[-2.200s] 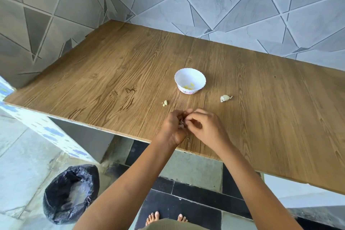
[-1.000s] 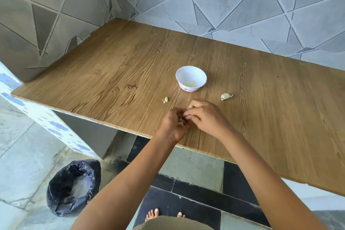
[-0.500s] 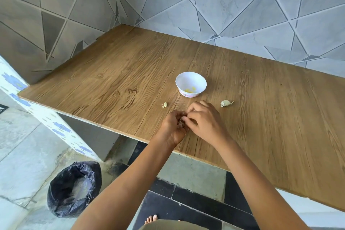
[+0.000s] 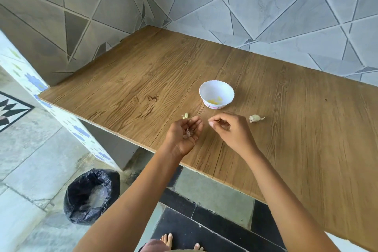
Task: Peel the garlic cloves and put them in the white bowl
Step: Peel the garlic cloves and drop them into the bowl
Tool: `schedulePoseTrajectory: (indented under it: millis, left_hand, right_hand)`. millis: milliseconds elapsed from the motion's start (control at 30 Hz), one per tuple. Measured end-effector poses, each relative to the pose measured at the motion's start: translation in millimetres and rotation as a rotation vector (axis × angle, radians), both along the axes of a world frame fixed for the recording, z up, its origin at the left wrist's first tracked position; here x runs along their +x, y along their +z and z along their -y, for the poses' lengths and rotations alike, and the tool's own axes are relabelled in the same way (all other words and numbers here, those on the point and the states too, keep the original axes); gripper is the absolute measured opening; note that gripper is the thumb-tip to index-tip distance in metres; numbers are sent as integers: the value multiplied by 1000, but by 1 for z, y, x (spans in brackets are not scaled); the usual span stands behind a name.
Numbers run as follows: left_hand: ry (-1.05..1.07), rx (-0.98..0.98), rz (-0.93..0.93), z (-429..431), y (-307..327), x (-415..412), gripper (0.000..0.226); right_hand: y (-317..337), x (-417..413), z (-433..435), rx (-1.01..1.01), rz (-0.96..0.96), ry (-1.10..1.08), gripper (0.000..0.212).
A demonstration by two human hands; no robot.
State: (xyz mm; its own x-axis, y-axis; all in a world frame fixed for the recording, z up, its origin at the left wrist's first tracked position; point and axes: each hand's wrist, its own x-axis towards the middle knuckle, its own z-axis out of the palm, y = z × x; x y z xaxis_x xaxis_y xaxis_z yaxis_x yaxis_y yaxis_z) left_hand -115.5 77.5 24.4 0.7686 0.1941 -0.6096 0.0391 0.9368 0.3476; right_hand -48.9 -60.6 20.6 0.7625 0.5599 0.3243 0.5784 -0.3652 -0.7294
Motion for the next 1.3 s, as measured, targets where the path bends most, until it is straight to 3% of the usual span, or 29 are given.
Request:
schedulePoseTrajectory:
  millis: [300,533,933,1300]
  left_hand:
    - [15,-22,-3,-53,-8,-12,35]
    - [-8,-5,-11,-119,-12,-4,34]
    - [-175,-51,13,-154,-16,13,32]
    - [-212,-24,1,-147,-13,16,34]
  right_hand:
    - [-6,-4,-57,10,-52,50,7]
    - [-22,19,-109,-379,170,-74,8]
    - [-19,19,-131,-882,263,-83,20]
    - [8,14,-125,-285,-149,-156,12]
